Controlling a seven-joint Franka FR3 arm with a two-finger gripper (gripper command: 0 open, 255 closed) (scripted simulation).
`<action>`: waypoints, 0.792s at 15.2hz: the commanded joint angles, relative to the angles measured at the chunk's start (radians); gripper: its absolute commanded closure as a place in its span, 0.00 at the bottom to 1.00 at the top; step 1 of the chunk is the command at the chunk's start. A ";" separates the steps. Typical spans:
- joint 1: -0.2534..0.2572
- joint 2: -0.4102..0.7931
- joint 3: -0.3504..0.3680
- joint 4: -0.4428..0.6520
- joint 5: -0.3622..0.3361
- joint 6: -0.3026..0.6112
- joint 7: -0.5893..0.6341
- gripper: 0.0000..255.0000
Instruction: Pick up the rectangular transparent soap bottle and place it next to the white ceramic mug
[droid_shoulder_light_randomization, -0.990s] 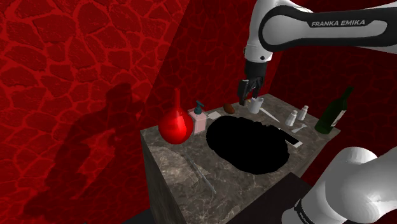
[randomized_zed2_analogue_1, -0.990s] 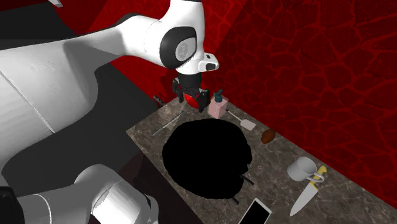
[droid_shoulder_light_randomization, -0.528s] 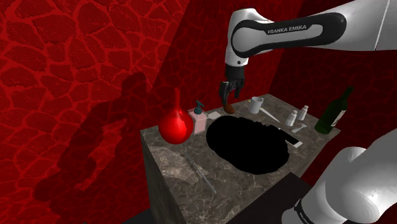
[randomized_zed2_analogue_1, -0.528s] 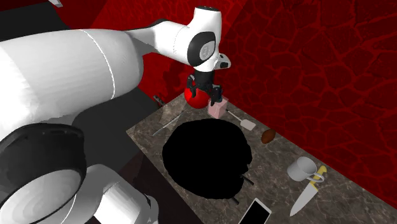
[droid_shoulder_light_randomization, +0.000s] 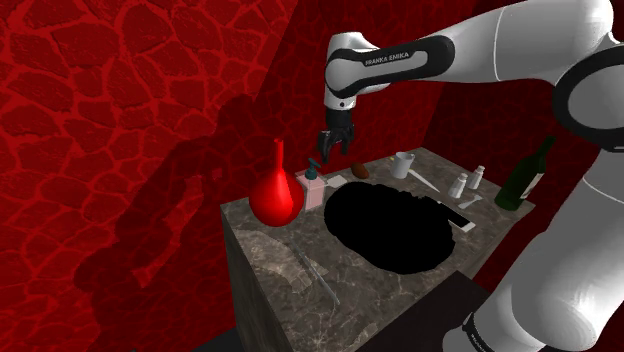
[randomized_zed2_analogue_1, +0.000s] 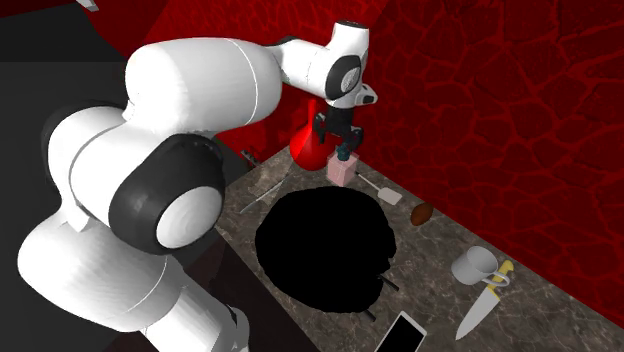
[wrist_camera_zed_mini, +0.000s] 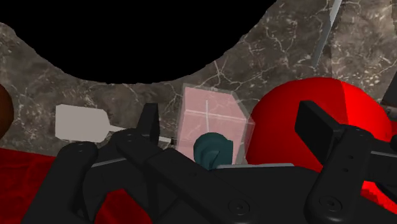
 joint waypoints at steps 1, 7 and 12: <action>-0.001 0.084 0.000 0.076 0.009 0.006 -0.010 0.00; -0.005 0.272 0.005 0.260 0.027 0.006 -0.026 0.00; -0.005 0.281 0.006 0.204 0.028 0.070 -0.027 0.00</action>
